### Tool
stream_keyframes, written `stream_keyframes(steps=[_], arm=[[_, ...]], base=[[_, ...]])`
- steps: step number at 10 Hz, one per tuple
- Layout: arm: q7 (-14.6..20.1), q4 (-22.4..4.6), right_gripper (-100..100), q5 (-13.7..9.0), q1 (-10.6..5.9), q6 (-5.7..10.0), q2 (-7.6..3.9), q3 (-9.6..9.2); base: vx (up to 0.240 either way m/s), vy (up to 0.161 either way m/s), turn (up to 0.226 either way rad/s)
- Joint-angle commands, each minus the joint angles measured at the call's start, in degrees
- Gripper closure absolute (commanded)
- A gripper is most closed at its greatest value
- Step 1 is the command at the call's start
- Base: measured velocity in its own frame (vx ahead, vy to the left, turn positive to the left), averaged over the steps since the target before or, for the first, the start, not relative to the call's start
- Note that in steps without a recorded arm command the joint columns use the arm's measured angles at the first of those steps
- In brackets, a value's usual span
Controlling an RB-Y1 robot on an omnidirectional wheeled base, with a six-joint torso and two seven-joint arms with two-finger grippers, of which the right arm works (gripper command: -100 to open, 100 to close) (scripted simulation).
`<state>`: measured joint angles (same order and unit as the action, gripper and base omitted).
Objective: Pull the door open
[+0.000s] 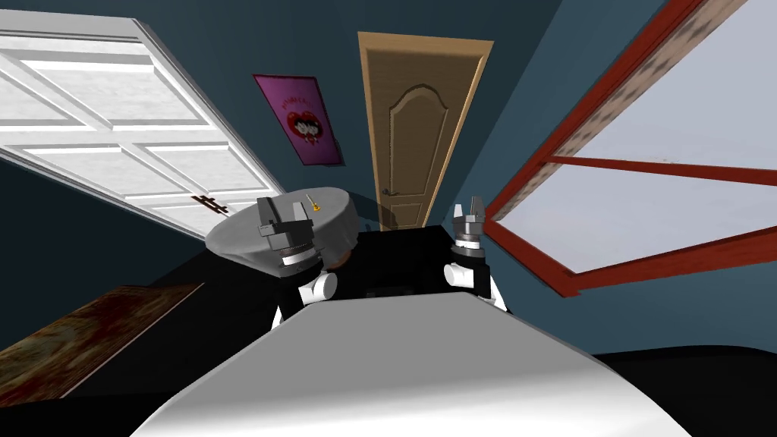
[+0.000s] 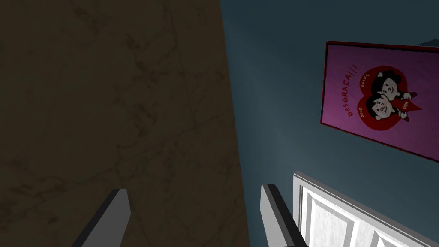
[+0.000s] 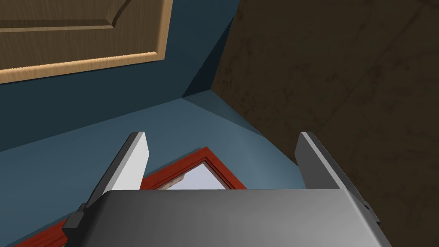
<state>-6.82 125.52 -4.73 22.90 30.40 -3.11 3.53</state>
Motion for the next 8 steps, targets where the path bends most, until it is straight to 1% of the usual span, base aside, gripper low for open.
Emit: stream_keyframes(steps=[1, 4, 5, 8], arm=[[-0.61, -2.01, -100, -0.45, -1.19, -0.08, -0.23, 0.81], [-1.51, -6.54, -100, -1.51, -3.05, 0.66, -0.94, 2.56], [-1.81, -8.07, -100, -1.87, -3.67, 0.91, -1.17, 3.14], [-2.85, -13.10, -100, -3.10, -5.82, 1.77, -1.92, 5.17]], base=[[0.035, -0.033, 0.172], [0.038, -0.043, 0.201], [0.038, -0.040, 0.095], [0.055, -0.046, 0.218]])
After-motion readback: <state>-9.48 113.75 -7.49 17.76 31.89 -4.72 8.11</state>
